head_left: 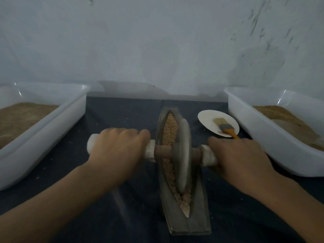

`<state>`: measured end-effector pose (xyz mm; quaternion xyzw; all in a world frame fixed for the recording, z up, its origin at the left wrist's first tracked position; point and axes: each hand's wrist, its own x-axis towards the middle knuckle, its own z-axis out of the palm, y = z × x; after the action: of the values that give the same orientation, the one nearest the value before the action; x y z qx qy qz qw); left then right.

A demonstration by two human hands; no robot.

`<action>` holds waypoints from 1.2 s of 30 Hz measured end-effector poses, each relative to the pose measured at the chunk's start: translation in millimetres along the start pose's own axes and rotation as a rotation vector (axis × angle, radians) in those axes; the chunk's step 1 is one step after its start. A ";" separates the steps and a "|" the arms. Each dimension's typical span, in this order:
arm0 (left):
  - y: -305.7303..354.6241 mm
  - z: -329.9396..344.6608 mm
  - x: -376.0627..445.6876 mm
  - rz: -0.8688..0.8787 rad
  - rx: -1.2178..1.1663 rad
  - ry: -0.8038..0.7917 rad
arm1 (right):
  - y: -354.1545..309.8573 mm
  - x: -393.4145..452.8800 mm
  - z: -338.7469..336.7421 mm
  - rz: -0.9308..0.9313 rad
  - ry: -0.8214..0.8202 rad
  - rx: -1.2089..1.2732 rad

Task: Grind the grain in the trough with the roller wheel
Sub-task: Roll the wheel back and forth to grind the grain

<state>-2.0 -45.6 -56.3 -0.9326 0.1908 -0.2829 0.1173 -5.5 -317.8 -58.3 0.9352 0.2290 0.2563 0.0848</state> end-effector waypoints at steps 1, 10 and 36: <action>-1.8 11.6 11.6 -0.058 0.020 -0.021 | 1.8 12.1 9.4 0.023 0.010 -0.040; -15.8 50.5 77.8 -0.214 -0.039 -0.100 | 17.1 87.4 53.5 0.179 0.031 -0.078; -3.4 14.0 34.1 -0.129 -0.003 -0.107 | 1.9 31.9 26.0 0.148 -0.017 -0.073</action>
<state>33.1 -55.4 -50.2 -0.9569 0.1243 -0.2393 0.1076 33.1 -305.5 -66.0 0.9481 0.1490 0.2620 0.1016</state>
